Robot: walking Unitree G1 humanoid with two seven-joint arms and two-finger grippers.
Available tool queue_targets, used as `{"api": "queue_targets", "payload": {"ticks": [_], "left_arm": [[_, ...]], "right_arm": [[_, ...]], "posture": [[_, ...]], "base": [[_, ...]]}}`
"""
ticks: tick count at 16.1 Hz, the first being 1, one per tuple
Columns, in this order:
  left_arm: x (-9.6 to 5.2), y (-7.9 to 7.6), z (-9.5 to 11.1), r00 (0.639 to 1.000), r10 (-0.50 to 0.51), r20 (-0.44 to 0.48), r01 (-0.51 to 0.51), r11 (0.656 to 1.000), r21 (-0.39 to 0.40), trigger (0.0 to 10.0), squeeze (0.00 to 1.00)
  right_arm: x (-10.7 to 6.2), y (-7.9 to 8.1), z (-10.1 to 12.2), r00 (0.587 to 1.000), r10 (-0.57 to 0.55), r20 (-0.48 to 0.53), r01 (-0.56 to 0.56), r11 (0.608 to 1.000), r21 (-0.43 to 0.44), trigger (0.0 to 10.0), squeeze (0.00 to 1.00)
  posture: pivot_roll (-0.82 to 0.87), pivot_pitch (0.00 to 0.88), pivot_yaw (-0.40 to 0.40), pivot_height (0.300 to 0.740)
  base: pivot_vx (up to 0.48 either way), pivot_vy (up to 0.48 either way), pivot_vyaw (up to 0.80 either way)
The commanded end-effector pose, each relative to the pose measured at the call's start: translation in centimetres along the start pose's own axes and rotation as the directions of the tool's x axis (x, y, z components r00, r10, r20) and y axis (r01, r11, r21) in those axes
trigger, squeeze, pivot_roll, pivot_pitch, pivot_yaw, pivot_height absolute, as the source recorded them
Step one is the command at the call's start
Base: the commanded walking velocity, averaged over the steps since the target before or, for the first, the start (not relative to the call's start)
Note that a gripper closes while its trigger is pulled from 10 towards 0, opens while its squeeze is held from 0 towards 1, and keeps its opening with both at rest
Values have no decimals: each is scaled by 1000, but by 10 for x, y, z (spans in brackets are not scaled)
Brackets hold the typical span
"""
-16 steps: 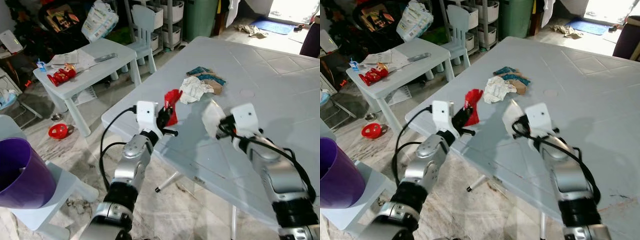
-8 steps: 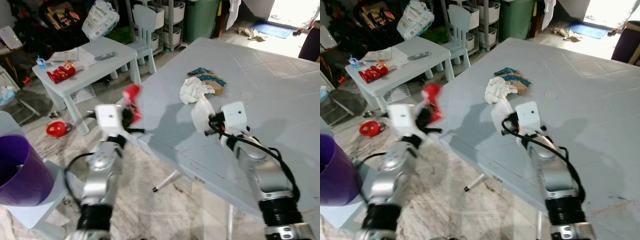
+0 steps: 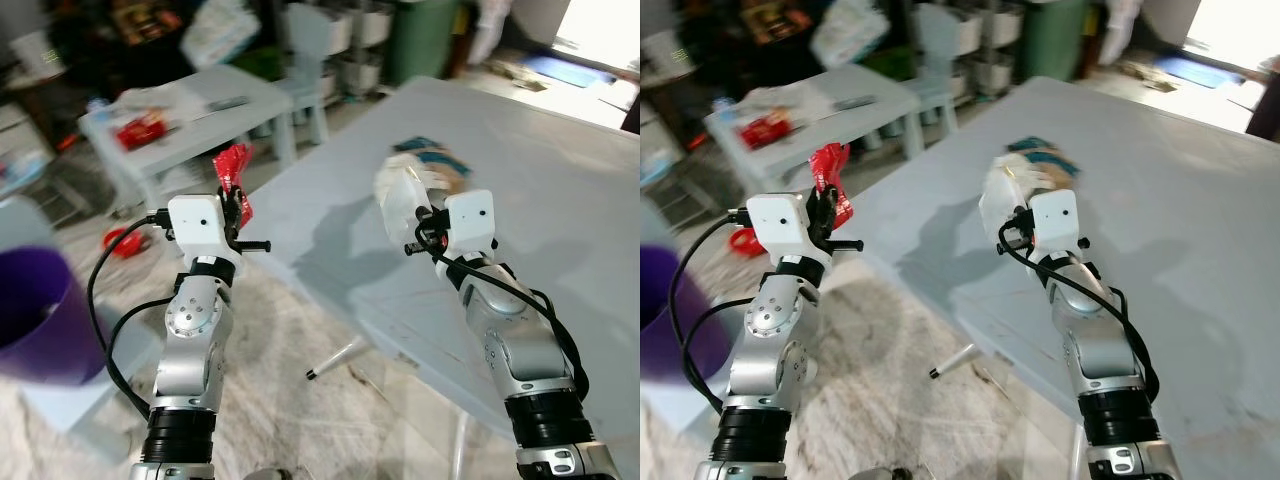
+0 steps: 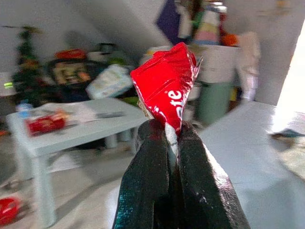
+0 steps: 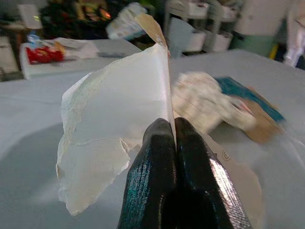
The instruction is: Picking trash to rubbish bin
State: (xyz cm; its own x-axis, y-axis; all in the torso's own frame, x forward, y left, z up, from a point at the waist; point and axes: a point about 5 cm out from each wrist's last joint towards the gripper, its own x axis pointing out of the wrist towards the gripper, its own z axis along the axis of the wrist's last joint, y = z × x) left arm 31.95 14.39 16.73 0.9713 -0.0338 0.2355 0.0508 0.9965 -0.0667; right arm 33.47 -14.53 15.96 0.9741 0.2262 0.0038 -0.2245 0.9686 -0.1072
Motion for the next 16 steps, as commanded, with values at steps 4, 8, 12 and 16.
{"api": "queue_targets", "payload": {"ticks": [4, 8, 12, 16], "left_arm": [[3, -7, 2, 1000, -8, -7, 8, 1000, -10, 0, 0], [4, -7, 0, 1000, -3, -21, 3, 1000, -29, 0, 0], [4, -5, -2, 999, 20, -40, -22, 998, -54, 0, 0], [4, -6, -4, 998, 18, -52, -22, 997, -75, 0, 0]], "right_arm": [[0, -6, 5, 999, -24, 26, 24, 1000, -8, 0, 0], [0, -7, 5, 999, -29, 26, 29, 1000, -9, 0, 0], [0, -8, 5, 999, -26, 24, 26, 1000, -9, 0, 0], [0, -9, 4, 999, -31, 21, 31, 1000, 1, 0, 0]], "posture": [[-14, 20, 13, 740], [-16, 25, 12, 740], [-19, 31, 10, 740], [-22, 33, 9, 740]], "base": [[0, 0, 773], [0, 0, 758], [0, 0, 753], [0, 0, 309]]}}
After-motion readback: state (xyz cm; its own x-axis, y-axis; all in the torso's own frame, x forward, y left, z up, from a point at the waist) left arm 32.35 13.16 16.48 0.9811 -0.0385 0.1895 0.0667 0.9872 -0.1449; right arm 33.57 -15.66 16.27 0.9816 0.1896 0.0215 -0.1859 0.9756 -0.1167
